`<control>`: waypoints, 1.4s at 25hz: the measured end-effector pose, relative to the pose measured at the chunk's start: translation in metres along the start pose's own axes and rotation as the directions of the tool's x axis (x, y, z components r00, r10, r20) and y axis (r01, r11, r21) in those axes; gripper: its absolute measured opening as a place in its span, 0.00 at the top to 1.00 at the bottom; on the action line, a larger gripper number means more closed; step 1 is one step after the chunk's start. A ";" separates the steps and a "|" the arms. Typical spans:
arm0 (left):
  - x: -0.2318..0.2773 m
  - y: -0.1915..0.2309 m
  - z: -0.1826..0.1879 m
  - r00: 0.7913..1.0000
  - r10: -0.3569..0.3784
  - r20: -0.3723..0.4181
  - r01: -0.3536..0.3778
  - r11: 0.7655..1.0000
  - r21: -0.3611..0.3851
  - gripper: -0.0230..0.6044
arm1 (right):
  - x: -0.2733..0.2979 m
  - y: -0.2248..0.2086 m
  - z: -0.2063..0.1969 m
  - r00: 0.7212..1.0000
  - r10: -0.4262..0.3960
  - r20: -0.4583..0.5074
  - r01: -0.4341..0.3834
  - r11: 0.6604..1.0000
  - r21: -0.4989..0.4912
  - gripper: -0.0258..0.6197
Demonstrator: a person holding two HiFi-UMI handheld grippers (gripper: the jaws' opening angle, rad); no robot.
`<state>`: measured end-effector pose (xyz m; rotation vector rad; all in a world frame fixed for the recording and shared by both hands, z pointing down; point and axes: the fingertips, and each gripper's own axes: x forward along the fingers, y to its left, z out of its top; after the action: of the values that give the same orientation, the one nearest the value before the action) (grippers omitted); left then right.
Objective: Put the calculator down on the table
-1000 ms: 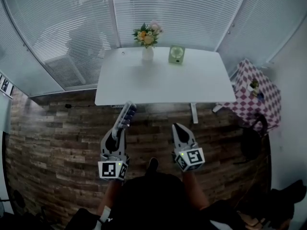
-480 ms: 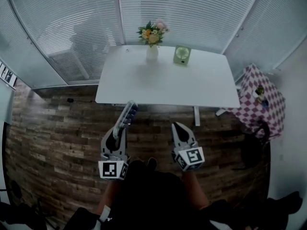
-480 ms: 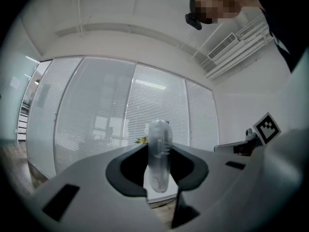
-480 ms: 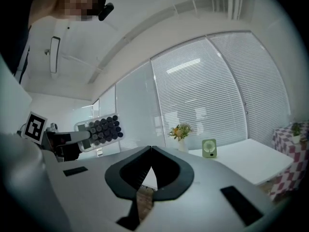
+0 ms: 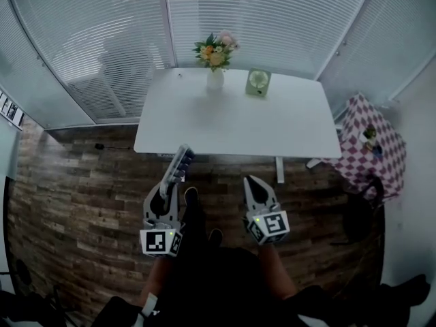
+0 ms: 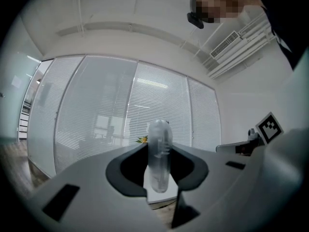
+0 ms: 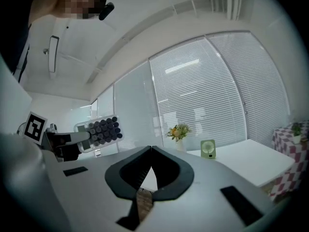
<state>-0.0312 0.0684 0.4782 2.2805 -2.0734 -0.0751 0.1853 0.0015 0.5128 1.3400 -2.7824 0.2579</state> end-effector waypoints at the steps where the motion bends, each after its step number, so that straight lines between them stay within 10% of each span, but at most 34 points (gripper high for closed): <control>1: 0.005 0.001 0.000 1.000 0.000 0.003 0.000 1.000 -0.005 0.80 | 0.003 0.000 0.000 1.000 0.005 0.006 -0.005 1.000 0.003 0.95; 35: 0.249 0.137 0.009 1.000 0.005 -0.019 -0.005 1.000 -0.026 0.80 | 0.244 -0.095 0.053 0.996 -0.087 0.033 0.087 0.996 0.005 0.95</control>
<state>-0.1444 -0.1925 0.4805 2.2522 -2.0568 -0.0801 0.1084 -0.2538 0.4994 1.4750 -2.7424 0.2400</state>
